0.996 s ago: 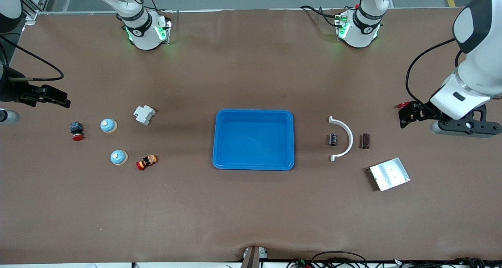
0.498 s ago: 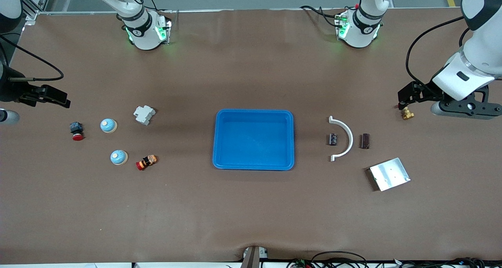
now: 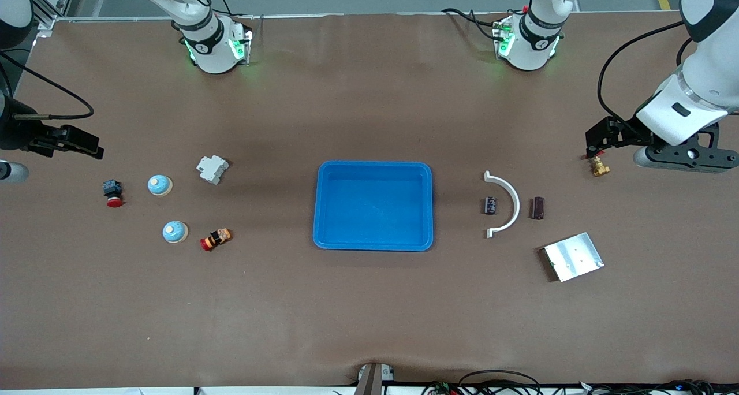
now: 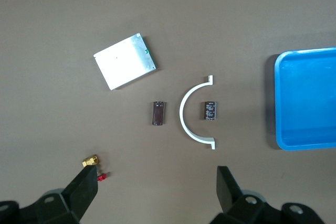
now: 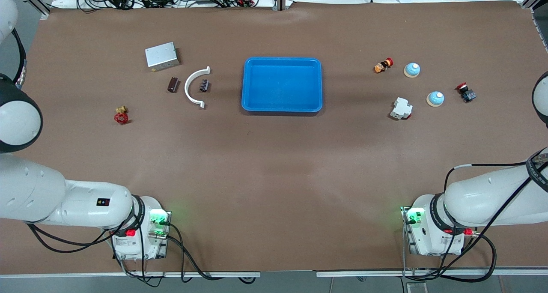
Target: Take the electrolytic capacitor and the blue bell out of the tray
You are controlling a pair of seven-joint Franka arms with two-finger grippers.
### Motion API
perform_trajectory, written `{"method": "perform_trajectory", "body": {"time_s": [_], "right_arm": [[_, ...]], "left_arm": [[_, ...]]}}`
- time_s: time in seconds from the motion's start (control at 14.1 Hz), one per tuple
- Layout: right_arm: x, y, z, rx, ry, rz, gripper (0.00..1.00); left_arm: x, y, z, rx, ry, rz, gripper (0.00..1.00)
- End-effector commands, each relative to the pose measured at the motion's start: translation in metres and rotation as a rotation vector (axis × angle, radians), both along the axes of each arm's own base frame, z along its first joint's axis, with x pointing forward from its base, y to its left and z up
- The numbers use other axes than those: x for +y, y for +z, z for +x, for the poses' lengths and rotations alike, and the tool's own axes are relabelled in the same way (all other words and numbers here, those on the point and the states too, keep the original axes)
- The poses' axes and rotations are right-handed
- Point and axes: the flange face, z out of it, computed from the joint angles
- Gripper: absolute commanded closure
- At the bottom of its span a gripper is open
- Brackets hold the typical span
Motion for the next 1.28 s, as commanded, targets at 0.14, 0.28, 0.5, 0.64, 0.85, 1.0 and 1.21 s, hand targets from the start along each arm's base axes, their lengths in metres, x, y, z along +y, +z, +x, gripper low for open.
{"method": "perform_trajectory", "body": {"time_s": [0.14,0.28,0.5,0.64,0.85,1.0,1.21], "right_arm": [[-0.002,0.006,-0.005,-0.002,0.000,0.015,0.00],[-0.002,0.006,-0.005,-0.002,0.000,0.015,0.00],[-0.002,0.006,-0.005,-0.005,0.000,0.015,0.00],[-0.002,0.006,-0.004,-0.011,0.002,0.015,0.00],[0.000,0.006,-0.002,-0.020,0.005,0.015,0.00],[0.003,0.006,0.000,-0.029,0.009,0.017,0.00],[0.005,0.006,0.000,-0.034,0.011,0.025,0.00]], "left_arm": [[-0.008,0.009,-0.010,0.009,0.040,-0.039,0.00],[-0.006,0.012,-0.011,0.003,0.064,-0.039,0.00],[-0.010,0.018,-0.015,-0.004,0.068,-0.036,0.00],[-0.009,0.021,-0.017,-0.008,0.059,-0.033,0.00],[-0.008,0.024,-0.021,-0.001,0.058,-0.029,0.00],[-0.010,0.023,-0.021,0.000,0.056,-0.029,0.00],[-0.014,0.022,-0.021,0.002,0.045,-0.030,0.00]]}}
